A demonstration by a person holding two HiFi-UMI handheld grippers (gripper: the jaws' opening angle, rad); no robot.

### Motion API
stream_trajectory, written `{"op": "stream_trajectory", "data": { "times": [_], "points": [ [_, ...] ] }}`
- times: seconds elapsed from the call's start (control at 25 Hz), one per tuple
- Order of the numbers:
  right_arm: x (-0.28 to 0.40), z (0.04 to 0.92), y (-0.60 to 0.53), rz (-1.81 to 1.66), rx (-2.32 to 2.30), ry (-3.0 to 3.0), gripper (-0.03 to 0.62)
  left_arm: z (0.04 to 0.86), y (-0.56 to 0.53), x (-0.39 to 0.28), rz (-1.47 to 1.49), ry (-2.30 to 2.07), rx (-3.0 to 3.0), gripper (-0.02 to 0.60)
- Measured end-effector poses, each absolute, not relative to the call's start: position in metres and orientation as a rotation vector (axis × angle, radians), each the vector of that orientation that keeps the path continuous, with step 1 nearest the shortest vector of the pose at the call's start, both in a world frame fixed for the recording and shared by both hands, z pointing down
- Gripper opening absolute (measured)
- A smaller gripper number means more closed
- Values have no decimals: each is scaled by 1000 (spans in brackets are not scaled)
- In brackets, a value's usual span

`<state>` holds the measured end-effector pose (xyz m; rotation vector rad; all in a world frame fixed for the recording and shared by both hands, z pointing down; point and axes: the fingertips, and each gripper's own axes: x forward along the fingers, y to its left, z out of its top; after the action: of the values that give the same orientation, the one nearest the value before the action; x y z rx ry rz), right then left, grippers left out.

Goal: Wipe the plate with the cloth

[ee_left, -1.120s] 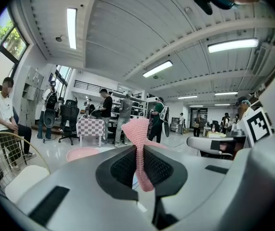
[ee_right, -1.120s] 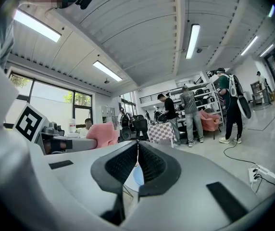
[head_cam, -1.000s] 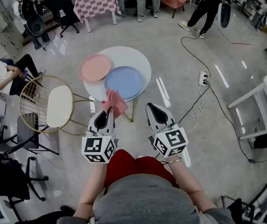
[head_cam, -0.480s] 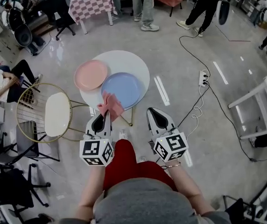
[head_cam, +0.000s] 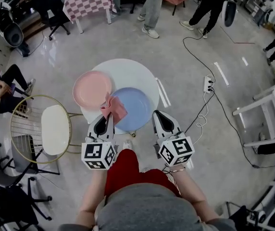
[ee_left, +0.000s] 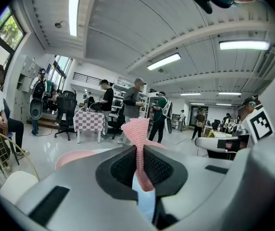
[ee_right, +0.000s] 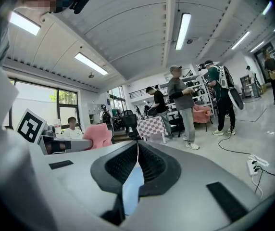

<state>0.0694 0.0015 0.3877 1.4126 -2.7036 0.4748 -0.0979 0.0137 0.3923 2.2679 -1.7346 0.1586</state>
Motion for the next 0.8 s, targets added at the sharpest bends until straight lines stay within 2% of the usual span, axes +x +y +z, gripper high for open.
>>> {"op": "stream_trajectory", "data": {
  "times": [0.4,0.8],
  "points": [
    [39,407,-64,533,1516,-2590,29,412,-60,-122,193,-1586,2314,32],
    [47,426,-84,591,1597,-2493,29,449,-90,-113,294,-1455,2305,32]
  ]
}}
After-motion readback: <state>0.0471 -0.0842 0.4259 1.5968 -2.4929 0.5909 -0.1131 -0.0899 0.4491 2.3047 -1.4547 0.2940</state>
